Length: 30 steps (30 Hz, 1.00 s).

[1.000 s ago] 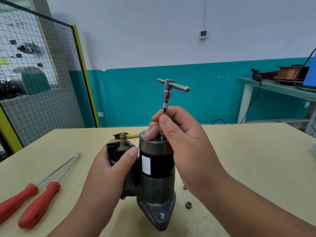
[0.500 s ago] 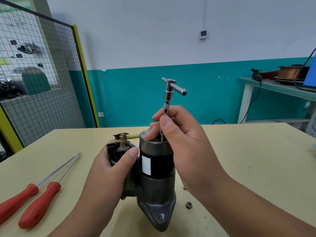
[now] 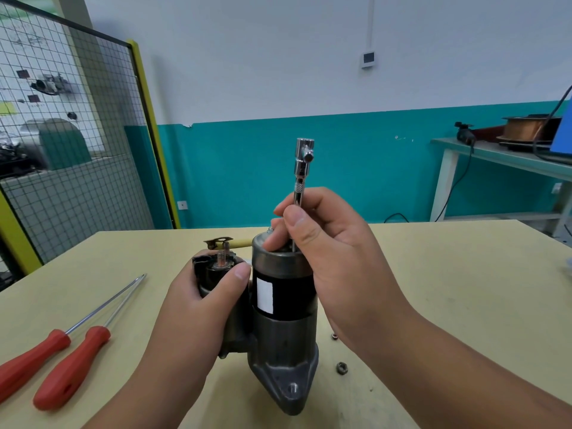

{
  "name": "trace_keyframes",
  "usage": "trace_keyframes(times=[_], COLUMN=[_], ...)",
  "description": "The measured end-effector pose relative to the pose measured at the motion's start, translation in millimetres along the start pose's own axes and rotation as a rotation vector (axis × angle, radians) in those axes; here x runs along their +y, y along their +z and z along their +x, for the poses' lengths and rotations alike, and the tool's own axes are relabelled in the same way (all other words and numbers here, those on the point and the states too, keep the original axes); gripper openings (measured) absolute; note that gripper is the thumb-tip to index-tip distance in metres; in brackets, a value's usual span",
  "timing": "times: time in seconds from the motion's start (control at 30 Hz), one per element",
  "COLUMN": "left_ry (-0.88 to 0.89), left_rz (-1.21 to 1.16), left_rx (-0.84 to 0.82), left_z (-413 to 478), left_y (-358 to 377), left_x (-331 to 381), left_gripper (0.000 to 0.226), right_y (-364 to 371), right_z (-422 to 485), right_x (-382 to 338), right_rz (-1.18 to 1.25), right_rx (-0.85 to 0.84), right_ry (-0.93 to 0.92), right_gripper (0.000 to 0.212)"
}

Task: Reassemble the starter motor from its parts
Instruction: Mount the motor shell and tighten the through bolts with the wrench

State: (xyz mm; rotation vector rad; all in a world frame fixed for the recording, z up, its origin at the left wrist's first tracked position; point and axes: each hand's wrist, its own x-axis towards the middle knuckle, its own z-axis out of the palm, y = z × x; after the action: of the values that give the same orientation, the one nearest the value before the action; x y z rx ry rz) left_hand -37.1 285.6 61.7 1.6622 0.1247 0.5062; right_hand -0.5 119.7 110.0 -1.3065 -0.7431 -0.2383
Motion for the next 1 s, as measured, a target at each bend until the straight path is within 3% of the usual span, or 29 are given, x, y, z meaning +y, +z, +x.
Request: trace_keyframes(times=[0.2,0.37,0.53,1.0], left_ry=[0.014,-0.011,0.006,-0.004], left_rz=[0.007,-0.004,-0.014,-0.015], left_rx=[-0.01,-0.004,-0.016,-0.006], left_z=[1.2,1.3,1.7,3.5], left_y=[-0.8,-1.0,-1.3,-1.4], left_x=[-0.7,-1.6,-4.3,-6.2], left_gripper=[0.049,0.027,0.048,0.052], right_y=[-0.1,-0.7,0.5,-0.7], right_z=[-1.5,-2.3,-1.0,-2.0], right_x=[-1.0,-0.2,2.9,-0.5], right_rz=[0.021,0.033,0.007,0.056], right_rx=[0.005,-0.004,0.009,-0.009], right_ry=[0.038,0.057,0.036,0.064], right_gripper=[0.023,0.026,0.019,0.025])
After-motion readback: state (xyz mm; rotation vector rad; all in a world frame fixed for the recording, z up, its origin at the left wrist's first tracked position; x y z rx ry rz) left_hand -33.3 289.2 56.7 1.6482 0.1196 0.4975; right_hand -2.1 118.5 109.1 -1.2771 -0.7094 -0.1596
